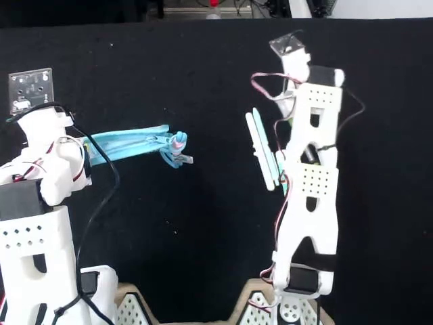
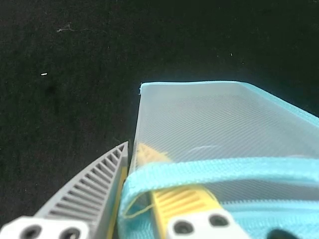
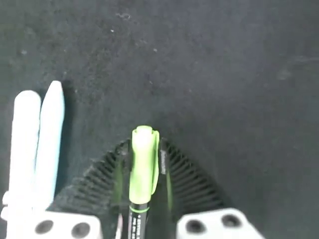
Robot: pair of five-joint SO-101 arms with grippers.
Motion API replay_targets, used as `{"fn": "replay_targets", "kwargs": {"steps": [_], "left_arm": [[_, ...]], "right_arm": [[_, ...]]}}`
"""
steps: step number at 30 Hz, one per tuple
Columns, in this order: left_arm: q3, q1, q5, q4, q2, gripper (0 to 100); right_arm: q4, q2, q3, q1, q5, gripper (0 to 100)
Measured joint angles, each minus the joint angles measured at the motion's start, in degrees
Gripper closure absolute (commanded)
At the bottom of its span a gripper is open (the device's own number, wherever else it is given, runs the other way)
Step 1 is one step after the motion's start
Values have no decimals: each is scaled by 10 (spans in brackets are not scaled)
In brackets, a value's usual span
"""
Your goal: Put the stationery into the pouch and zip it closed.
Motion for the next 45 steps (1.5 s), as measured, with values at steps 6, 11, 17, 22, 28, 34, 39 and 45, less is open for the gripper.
{"fn": "replay_targets", "kwargs": {"steps": [6,11,17,22,28,34,39,45], "left_arm": [[0,0,0,0,0,970],[0,0,0,0,0,970],[1,0,0,0,0,970],[1,0,0,0,0,970],[1,0,0,0,0,970],[1,0,0,0,0,970],[1,0,0,0,0,970],[1,0,0,0,0,970]], "right_arm": [[61,-1,-61,20,4,988],[62,-2,-47,68,-14,988],[62,-69,57,122,-45,988],[62,-194,258,142,-43,988],[-9,-313,503,192,-9,988],[-130,-405,736,220,21,988],[-193,-491,880,242,45,988],[-276,-615,1044,284,115,983]]}}
